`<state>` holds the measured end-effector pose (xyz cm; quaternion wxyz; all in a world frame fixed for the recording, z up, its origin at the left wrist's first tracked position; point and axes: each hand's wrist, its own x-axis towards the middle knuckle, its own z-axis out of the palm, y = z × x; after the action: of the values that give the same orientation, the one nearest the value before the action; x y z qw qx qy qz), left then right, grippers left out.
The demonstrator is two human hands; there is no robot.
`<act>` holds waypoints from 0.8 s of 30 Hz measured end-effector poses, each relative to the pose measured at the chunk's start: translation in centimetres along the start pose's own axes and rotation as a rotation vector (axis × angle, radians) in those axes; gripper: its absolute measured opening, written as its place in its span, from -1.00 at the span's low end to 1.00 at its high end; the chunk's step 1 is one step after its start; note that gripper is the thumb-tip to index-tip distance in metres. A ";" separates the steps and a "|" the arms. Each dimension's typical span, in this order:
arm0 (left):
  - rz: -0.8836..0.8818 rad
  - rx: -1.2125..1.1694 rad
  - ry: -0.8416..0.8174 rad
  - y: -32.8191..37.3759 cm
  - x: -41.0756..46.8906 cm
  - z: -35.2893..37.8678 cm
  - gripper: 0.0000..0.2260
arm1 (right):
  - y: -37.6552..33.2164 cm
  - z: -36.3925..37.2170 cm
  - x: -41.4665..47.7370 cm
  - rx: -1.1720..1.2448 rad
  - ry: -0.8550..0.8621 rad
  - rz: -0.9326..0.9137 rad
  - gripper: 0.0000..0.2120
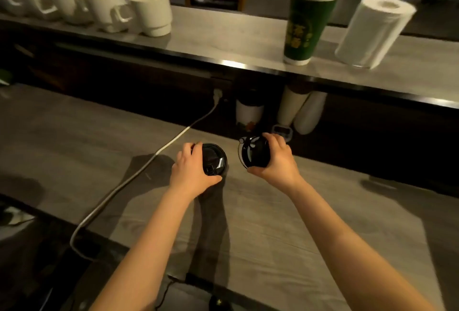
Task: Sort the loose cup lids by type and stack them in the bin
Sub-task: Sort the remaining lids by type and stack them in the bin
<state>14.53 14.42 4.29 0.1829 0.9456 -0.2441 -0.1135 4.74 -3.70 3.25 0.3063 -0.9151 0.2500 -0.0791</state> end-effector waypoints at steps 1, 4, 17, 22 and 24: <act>0.043 -0.001 0.004 1.8 -0.1 0.2 -0.14 | 1.2 -1.6 -0.9 -0.012 0.027 0.006 -0.09; 0.150 -0.034 0.004 7.3 -1.1 1.2 -0.10 | 4.7 -6.4 -3.6 -0.049 0.096 0.049 -0.08; 0.571 -0.078 -0.121 30.9 -7.1 8.4 -0.14 | 20.4 -22.4 -18.2 0.019 0.462 0.338 -0.16; 0.675 -0.083 -0.175 38.0 -10.0 12.4 -0.15 | 26.2 -26.1 -23.4 -0.005 0.534 0.409 -0.17; 0.699 -0.073 -0.199 40.4 -11.1 13.9 -0.14 | 28.3 -27.3 -25.1 0.002 0.553 0.424 -0.19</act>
<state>-16.18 -16.96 9.25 0.2194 0.7821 -0.5651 -0.1441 -36.62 -24.67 8.38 0.2376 -0.7864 0.5081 -0.2589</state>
